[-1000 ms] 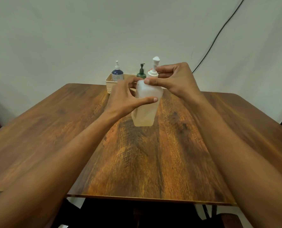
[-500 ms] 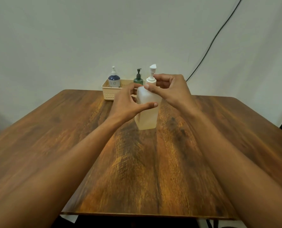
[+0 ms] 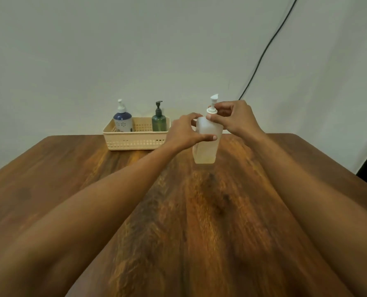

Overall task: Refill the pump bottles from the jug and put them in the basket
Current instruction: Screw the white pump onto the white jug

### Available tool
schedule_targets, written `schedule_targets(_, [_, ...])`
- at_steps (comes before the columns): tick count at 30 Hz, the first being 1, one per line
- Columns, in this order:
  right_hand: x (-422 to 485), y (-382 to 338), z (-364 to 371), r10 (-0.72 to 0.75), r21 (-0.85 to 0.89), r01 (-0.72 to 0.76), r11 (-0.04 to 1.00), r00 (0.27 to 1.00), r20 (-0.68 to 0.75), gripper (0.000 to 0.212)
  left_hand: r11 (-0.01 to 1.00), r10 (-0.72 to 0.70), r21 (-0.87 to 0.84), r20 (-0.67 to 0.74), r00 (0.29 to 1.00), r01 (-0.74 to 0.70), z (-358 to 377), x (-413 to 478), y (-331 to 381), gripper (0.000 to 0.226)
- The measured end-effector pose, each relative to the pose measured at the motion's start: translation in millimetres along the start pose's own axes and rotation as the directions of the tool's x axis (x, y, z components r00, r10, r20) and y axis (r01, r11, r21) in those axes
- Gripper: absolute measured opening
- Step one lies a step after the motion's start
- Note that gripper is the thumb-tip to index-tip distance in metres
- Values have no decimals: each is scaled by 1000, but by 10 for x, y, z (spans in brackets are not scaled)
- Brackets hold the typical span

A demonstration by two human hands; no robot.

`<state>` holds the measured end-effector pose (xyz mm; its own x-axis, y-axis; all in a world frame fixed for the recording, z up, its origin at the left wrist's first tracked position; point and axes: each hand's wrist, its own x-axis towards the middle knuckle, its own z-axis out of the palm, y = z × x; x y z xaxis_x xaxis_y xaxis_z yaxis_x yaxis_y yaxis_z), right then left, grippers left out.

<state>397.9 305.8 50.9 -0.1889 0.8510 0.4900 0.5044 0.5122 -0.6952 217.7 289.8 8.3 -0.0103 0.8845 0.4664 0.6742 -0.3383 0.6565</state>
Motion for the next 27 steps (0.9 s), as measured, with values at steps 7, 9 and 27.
schedule_targets(7, [709, 626, 91, 16, -107, -19, 994, 999, -28, 42, 997, -69, -36, 43, 997, 70, 605, 823, -208, 86])
schedule_targets(9, [889, 764, 129, 17, -129, -22, 991, 999, -35, 40, 995, -85, -45, 58, 995, 87, 746, 1024, -291, 83])
schedule_targets(27, [1545, 1457, 415, 91, -60, -101, 993, 984, -153, 29, 995, -90, -25, 48, 995, 92, 1385, 1762, -747, 83])
